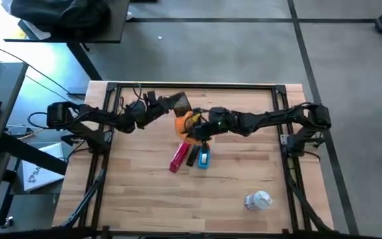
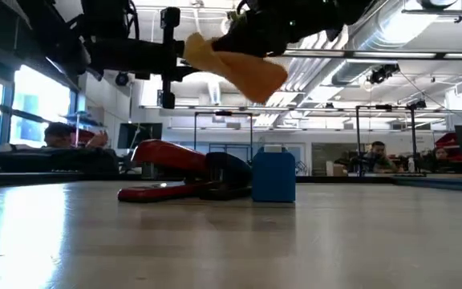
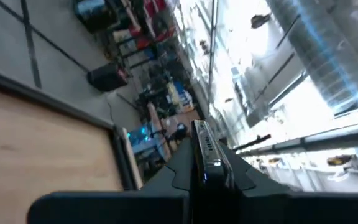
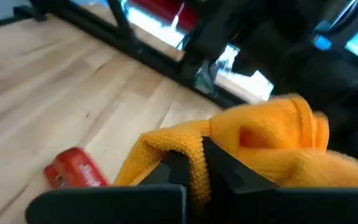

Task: Apply microfiber cloth
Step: Wipe the front and back of the black cellphone with the orange microfiber cloth

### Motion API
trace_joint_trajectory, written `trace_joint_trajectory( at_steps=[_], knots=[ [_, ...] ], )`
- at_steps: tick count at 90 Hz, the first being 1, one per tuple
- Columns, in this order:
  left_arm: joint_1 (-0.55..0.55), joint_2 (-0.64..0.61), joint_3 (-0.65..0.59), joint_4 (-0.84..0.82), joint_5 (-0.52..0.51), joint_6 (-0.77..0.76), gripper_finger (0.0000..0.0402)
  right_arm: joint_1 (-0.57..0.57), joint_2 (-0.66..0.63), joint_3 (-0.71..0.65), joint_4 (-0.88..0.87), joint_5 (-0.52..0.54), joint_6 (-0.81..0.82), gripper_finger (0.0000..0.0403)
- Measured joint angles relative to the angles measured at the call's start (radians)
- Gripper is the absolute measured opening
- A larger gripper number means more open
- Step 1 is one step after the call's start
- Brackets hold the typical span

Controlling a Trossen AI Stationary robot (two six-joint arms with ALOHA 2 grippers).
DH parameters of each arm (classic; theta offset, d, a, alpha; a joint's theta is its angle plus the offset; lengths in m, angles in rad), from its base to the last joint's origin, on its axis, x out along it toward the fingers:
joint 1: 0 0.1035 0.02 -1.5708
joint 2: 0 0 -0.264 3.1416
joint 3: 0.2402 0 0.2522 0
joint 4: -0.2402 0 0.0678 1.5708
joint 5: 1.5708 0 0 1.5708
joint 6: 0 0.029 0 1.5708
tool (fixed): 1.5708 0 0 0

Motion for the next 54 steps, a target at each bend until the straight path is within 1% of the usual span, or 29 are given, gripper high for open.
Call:
trace_joint_trajectory(
  at_steps=[11, 16, 20, 26, 32, 37, 45, 54],
  knots=[
    [0.0, 0.0, 0.0, -0.002, -0.033, 0.058, 0.0008, 0.062, -0.072, -0.002, -0.087, 0.043, 0.018, 0.0],
    [-0.004, 0.0, 0.0, -0.016, -0.041, 0.061, 0.0008, 0.087, -0.126, -0.002, -0.127, 0.086, 0.017, 0.0],
    [-0.008, 0.0, 0.0, -0.023, -0.042, 0.065, 0.0008, 0.106, -0.168, -0.002, -0.162, 0.15, 0.015, 0.0],
    [-0.023, 0.0, 0.0, -0.027, -0.055, 0.069, 0.0008, 0.121, -0.225, -0.002, -0.183, 0.28, -0.006, 0.0],
    [-0.052, -0.001, 0.0, -0.047, -0.081, 0.075, 0.0008, 0.124, -0.265, -0.002, -0.157, 0.387, -0.067, 0.0],
    [-0.078, 0.0, 0.0, -0.06, -0.097, 0.074, 0.0008, 0.116, -0.276, 0.0, -0.117, 0.443, -0.13, 0.0],
    [-0.111, 0.0, 0.0, -0.052, -0.119, 0.075, 0.0008, 0.086, -0.262, 0.0, -0.049, 0.447, -0.215, 0.0],
    [-0.134, 0.0, 0.011, -0.059, -0.139, 0.074, 0.0008, 0.036, -0.219, 0.0, 0.017, 0.361, -0.251, 0.0]
  ],
)
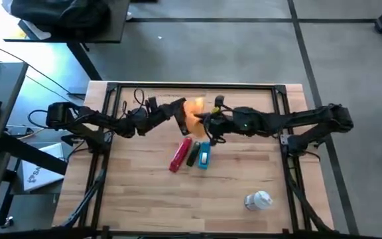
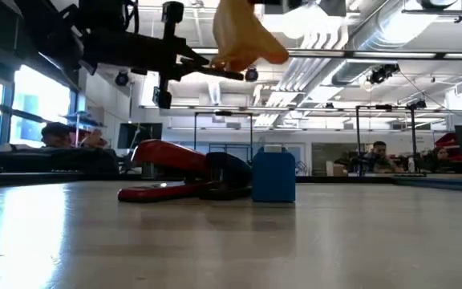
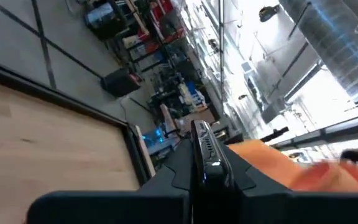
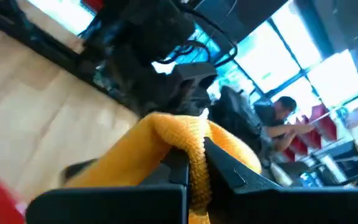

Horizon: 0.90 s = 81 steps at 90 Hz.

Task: Apply microfiber cloth
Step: Wipe the front and back of the black cellphone with the orange microfiber cloth

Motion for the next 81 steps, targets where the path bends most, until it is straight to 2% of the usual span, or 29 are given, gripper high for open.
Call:
trace_joint_trajectory(
  at_steps=[9, 32, 43, 62, 81],
  knots=[
    [-0.01, 0.0, 0.025, -0.017, -0.006, 0.0, 0.0008, -0.043, 0.059, 0.0, 0.045, -0.13, 0.005, 0.0],
    [-0.013, 0.008, 0.071, -0.06, -0.014, -0.01, 0.0008, -0.113, 0.185, 0.0, 0.124, -0.211, -0.032, 0.0],
    [-0.013, 0.006, 0.071, -0.058, 0.001, -0.034, 0.0008, -0.149, 0.186, 0.0, 0.119, -0.354, -0.018, 0.0],
    [0.018, 0.006, 0.071, -0.053, 0.023, -0.042, 0.0008, -0.164, 0.186, 0.003, -0.001, -0.504, 0.066, 0.0],
    [0.068, -0.002, 0.075, -0.009, 0.069, -0.062, 0.0008, -0.095, 0.152, -0.003, -0.171, -0.506, 0.151, 0.0]
  ],
)
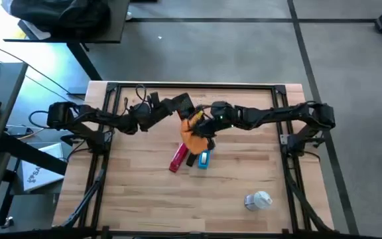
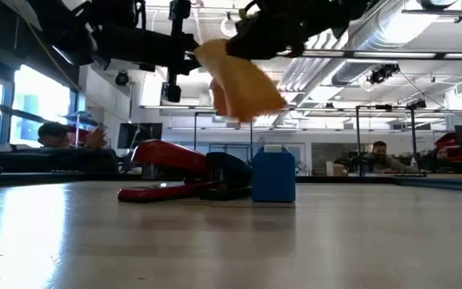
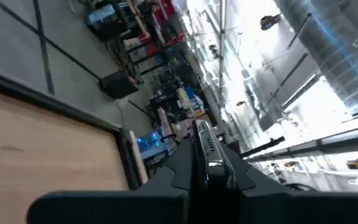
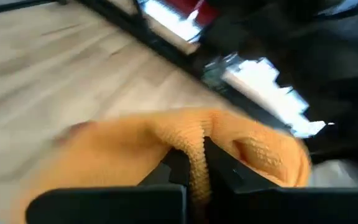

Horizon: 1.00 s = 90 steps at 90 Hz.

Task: Apply microfiber cloth
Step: Wipe the front and back of the black cellphone with the orange microfiber cloth

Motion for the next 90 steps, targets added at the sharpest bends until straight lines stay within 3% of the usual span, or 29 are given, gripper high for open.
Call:
trace_joint_trajectory(
  at_steps=[34, 50, 67, 90],
  knots=[
    [0.003, 0.001, -0.001, -0.042, 0.036, 0.108, 0.0008, 0.018, -0.177, 0.002, 0.077, 0.131, -0.074, 0.0],
    [-0.024, 0.001, -0.001, -0.008, 0.121, 0.121, 0.0008, -0.048, -0.115, 0.001, 0.116, 0.22, -0.119, 0.0],
    [-0.042, 0.001, -0.001, -0.002, 0.167, 0.094, 0.0008, -0.104, -0.062, 0.002, 0.294, 0.306, -0.231, 0.0],
    [-0.024, 0.001, -0.004, 0.006, 0.229, 0.062, 0.0008, -0.111, -0.063, 0.005, 0.22, 0.162, -0.236, 0.0]
  ],
)
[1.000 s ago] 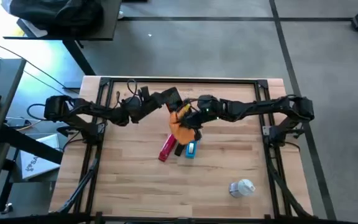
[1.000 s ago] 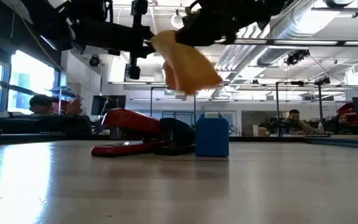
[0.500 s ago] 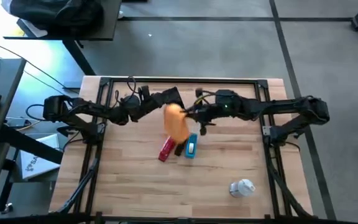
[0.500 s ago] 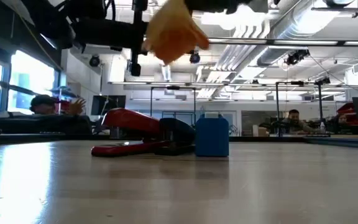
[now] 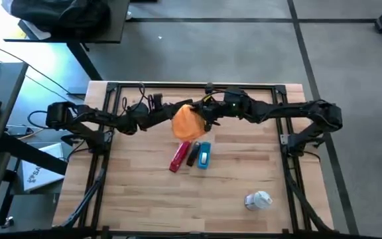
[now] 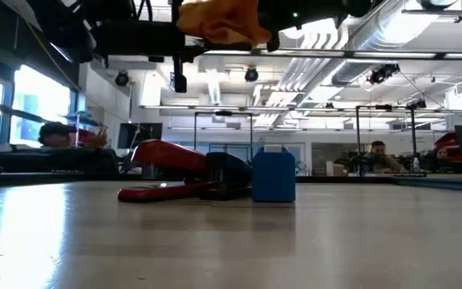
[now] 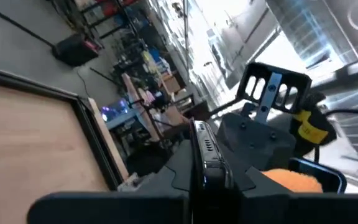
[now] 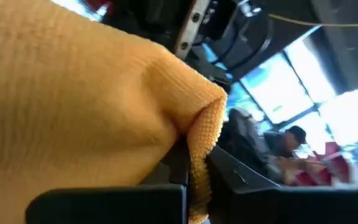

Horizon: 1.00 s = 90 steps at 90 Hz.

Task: Apply microfiber cloth
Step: Wipe the front and back of the black cellphone with the orange microfiber cloth

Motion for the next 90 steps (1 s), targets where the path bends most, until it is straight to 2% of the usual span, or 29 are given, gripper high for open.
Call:
trace_joint_trajectory(
  at_steps=[17, 37, 44, 50, 59, 73, 81, 90],
  knots=[
    [0.036, -0.001, -0.001, 0.019, 0.034, -0.041, 0.0008, 0.035, 0.001, 0.003, -0.135, -0.115, 0.099, 0.0],
    [0.087, -0.044, 0.0, 0.055, 0.065, -0.049, 0.0008, 0.101, -0.06, -0.003, -0.322, -0.13, 0.136, 0.0],
    [0.102, -0.085, 0.004, 0.078, 0.109, 0.034, 0.0008, 0.116, -0.124, -0.007, -0.402, -0.099, 0.141, 0.0],
    [0.108, -0.117, 0.004, 0.07, 0.159, 0.191, 0.0008, 0.125, -0.202, -0.007, -0.461, -0.043, 0.164, 0.0],
    [0.092, -0.169, 0.003, 0.053, 0.217, 0.511, 0.0008, 0.119, -0.295, -0.002, -0.512, 0.074, 0.21, 0.0],
    [0.004, -0.192, 0.003, 0.039, 0.233, 1.018, 0.0008, 0.075, -0.357, -0.004, -0.545, 0.232, 0.3, 0.0],
    [-0.061, -0.19, 0.002, -0.008, 0.242, 1.368, 0.0008, 0.037, -0.358, -0.002, -0.545, 0.233, 0.344, 0.0],
    [-0.133, -0.189, 0.003, -0.096, 0.288, 1.808, 0.0008, -0.006, -0.331, -0.004, -0.545, 0.146, 0.37, 0.0]
  ],
)
